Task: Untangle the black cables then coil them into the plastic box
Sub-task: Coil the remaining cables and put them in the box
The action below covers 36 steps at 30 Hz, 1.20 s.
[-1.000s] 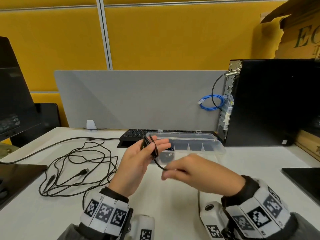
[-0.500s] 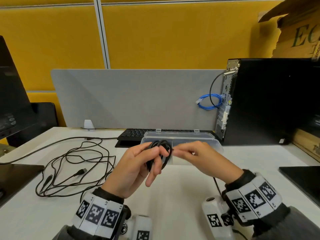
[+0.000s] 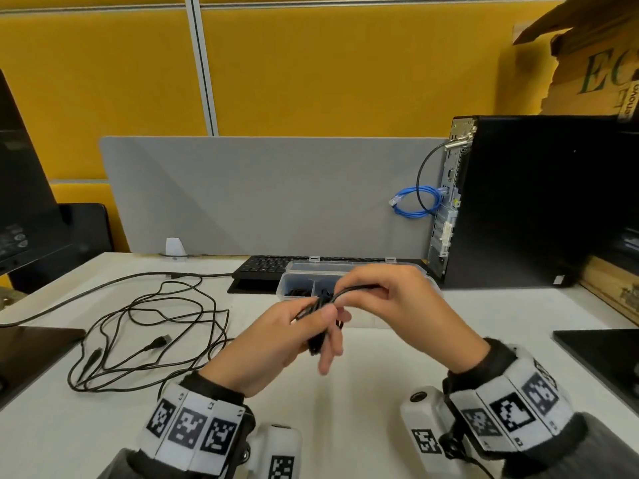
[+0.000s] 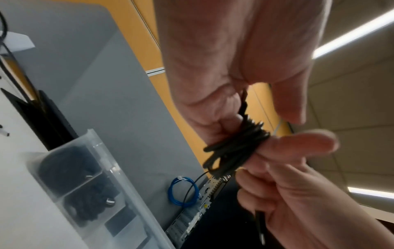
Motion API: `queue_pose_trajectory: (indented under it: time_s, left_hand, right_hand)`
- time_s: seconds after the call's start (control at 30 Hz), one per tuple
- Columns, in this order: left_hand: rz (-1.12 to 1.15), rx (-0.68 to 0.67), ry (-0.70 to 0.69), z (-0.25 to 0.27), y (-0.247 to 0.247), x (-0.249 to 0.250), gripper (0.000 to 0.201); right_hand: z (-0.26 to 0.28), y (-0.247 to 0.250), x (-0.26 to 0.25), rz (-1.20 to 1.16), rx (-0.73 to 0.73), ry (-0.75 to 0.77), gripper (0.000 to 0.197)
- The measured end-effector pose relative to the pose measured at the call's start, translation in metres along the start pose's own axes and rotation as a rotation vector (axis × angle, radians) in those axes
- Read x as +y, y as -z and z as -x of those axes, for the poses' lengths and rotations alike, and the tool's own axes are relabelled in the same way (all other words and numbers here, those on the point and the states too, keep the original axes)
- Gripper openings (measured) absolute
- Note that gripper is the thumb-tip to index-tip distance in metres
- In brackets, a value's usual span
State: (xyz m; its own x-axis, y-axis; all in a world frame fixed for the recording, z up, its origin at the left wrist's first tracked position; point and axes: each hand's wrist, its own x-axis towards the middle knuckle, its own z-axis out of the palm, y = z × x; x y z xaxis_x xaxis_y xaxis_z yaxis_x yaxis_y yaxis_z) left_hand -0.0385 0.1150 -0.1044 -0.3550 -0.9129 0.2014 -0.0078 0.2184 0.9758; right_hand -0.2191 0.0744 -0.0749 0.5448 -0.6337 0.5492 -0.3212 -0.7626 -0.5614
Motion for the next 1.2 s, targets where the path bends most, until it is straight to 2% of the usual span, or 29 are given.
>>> queue_pose_trajectory:
  time_s: [0.1, 0.17, 0.3, 0.43, 0.57, 0.63, 0.7, 0.77, 0.83, 0.9, 1.03, 1.2]
  left_hand:
    - [0.071, -0.041, 0.018, 0.005, 0.004, 0.001, 0.027]
    - [0.111, -0.026, 0.017, 0.006, 0.001, 0.003, 0.028]
    - [0.130, 0.054, 0.000, 0.001, -0.006, 0.001, 0.025]
    - [-0.120, 0.209, -0.062, -0.002, -0.010, 0.002, 0.022]
    - [-0.559, 0.218, -0.180, -0.001, -0.006, -0.001, 0.029]
    - [-0.672, 0.221, -0.194, -0.001, -0.006, -0.002, 0.029]
    - [-0.592, 0.248, -0.168, 0.001, -0.005, 0.001, 0.027]
    - [-0.413, 0.262, -0.146, 0.001, -0.004, 0.002, 0.034]
    - [-0.273, 0.257, -0.122, 0.000, -0.004, 0.000, 0.041]
    - [-0.180, 0.246, -0.085, -0.001, -0.010, -0.004, 0.042]
    - [-0.049, 0.246, -0.049, -0.003, -0.016, -0.006, 0.031]
    - [-0.001, 0.326, -0.033, -0.007, -0.013, -0.010, 0.038]
  right_hand:
    - [0.001, -0.008, -0.003, -0.160, -0.240, -0.125, 0.013]
    - [0.002, -0.008, -0.007, -0.210, -0.327, -0.170, 0.012]
    - [0.001, -0.008, -0.008, 0.015, -0.246, -0.127, 0.027]
    - [-0.001, -0.012, -0.010, 0.099, -0.156, -0.171, 0.036]
    - [0.000, -0.005, -0.009, 0.061, -0.255, -0.266, 0.032]
    - [0.000, 0.004, -0.009, 0.049, -0.310, -0.282, 0.022]
    - [0.000, 0.016, -0.007, 0.140, -0.258, -0.216, 0.014]
    - [0.000, 0.023, -0.002, 0.350, -0.098, -0.154, 0.014]
    - [-0.002, 0.019, 0.000, 0.391, 0.053, -0.183, 0.018]
    - [-0.003, 0.007, 0.003, 0.185, 0.098, -0.260, 0.016]
    - [-0.003, -0.009, 0.007, -0.498, 0.095, -0.411, 0.020]
    - [-0.001, -0.027, 0.002, -0.951, -0.046, -0.528, 0.017]
